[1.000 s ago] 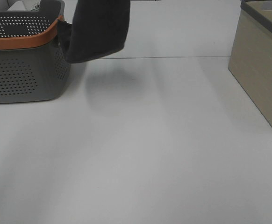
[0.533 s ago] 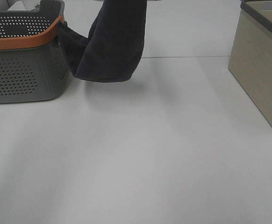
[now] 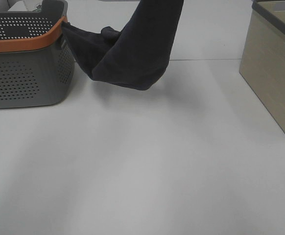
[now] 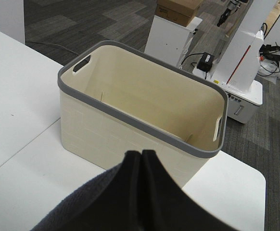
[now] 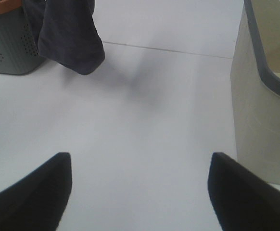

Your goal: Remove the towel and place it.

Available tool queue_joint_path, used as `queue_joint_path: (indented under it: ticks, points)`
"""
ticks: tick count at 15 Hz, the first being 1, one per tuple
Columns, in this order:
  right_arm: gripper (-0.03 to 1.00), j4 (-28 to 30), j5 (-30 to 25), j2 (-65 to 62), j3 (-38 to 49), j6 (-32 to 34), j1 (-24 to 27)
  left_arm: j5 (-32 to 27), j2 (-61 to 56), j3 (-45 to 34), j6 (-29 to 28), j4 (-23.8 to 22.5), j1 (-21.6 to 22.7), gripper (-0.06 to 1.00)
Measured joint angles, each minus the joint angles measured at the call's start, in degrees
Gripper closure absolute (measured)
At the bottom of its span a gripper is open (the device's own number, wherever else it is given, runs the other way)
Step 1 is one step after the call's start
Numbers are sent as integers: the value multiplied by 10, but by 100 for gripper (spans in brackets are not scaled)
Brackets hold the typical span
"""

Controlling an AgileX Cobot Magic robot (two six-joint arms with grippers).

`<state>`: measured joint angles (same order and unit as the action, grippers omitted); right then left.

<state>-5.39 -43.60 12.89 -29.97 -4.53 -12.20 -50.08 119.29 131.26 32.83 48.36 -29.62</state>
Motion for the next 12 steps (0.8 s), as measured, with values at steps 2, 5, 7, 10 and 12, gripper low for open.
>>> queue_joint_path:
  ticks: [2, 5, 7, 10, 12]
  points:
    - [20, -7, 59, 27, 0, -13, 0, -15, 0, 0, 17, -5, -2, 94]
    - [20, -102, 125, 108, 0, -137, 0, -74, 0, 0, 26, -88, -3, 94]
    - [20, -227, 144, 187, 0, -266, 0, -89, 0, 0, 26, -108, -3, 94]
    - [25, -477, 155, 331, 0, -535, 0, -91, 0, 0, 26, -110, -3, 94]
    - [28, -597, 146, 405, 0, -681, 0, -94, -1, 0, 26, -111, -3, 94]
